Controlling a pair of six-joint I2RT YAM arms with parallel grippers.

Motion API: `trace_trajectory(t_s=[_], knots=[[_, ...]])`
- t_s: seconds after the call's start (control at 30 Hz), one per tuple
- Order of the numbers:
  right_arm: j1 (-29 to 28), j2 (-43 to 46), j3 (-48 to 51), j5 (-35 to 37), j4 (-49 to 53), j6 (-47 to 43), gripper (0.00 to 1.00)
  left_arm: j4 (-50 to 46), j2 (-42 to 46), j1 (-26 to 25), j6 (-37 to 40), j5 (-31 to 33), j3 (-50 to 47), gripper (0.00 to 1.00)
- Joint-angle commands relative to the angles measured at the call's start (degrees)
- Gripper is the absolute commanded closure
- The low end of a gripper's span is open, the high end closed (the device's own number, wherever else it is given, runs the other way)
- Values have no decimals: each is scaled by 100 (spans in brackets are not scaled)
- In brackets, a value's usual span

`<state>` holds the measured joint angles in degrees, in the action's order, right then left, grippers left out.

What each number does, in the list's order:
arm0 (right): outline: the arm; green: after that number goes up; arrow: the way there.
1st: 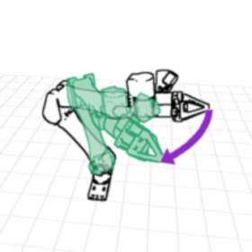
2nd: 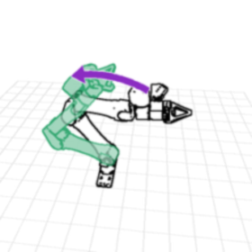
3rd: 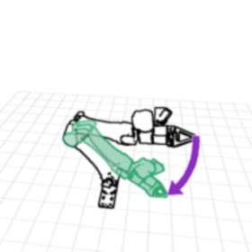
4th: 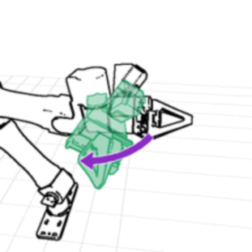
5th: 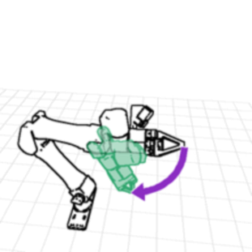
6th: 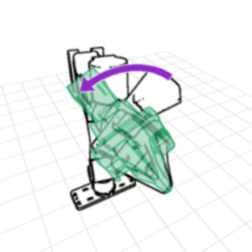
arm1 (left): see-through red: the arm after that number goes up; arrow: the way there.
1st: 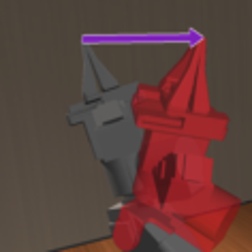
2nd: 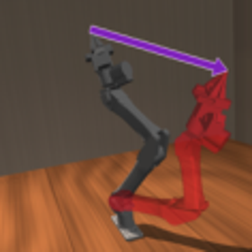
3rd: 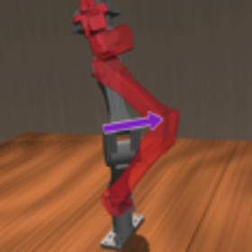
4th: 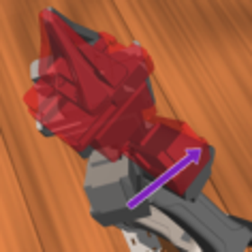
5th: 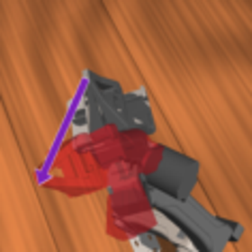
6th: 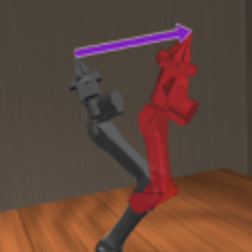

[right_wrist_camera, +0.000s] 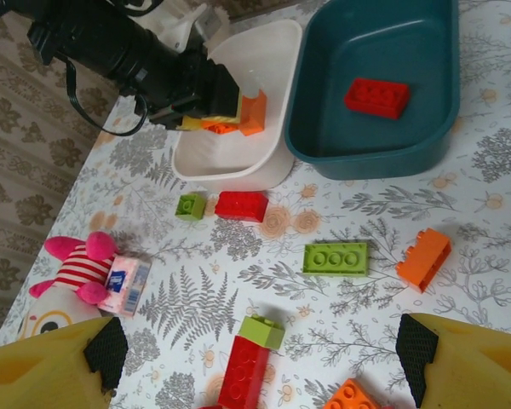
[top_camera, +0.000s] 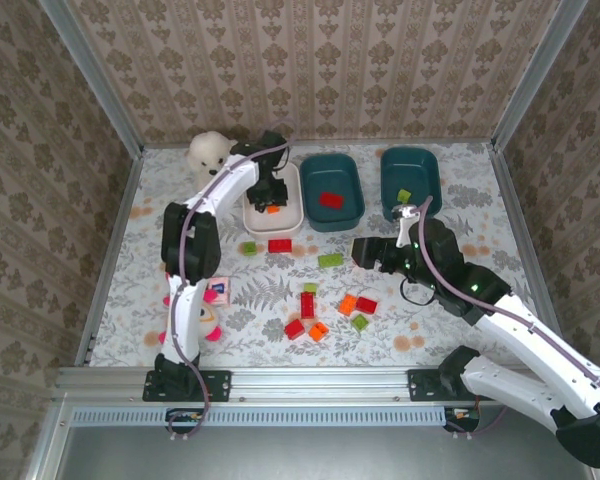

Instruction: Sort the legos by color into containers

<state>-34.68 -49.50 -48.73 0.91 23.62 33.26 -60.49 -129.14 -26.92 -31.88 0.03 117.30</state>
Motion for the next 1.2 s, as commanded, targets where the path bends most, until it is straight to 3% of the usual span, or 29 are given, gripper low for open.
trace_trajectory(t_s=[0.0, 0.33, 0.6, 0.77, 0.93, 1.17], knots=[[100, -30, -118, 46, 161, 23, 14, -352, 62, -13, 18, 80, -24, 71], [280, -346, -444, 128, 258, -24, 14, -121, -201, -7, 45, -113, -451, 66], [391, -732, -1421, 418, 672, -163, 14, -156, -118, -2, 32, -129, -349, 42], [369, -1035, -1773, 370, 860, -217, 15, -336, 143, 2, 50, -89, -8, 37], [-236, -1778, -2075, 519, 990, -277, 17, -266, 1196, 218, -115, -28, -173, 35], [-1432, -3863, -3055, 770, 748, -3, 18, 827, 4154, 1247, -623, -765, -3346, 32]])
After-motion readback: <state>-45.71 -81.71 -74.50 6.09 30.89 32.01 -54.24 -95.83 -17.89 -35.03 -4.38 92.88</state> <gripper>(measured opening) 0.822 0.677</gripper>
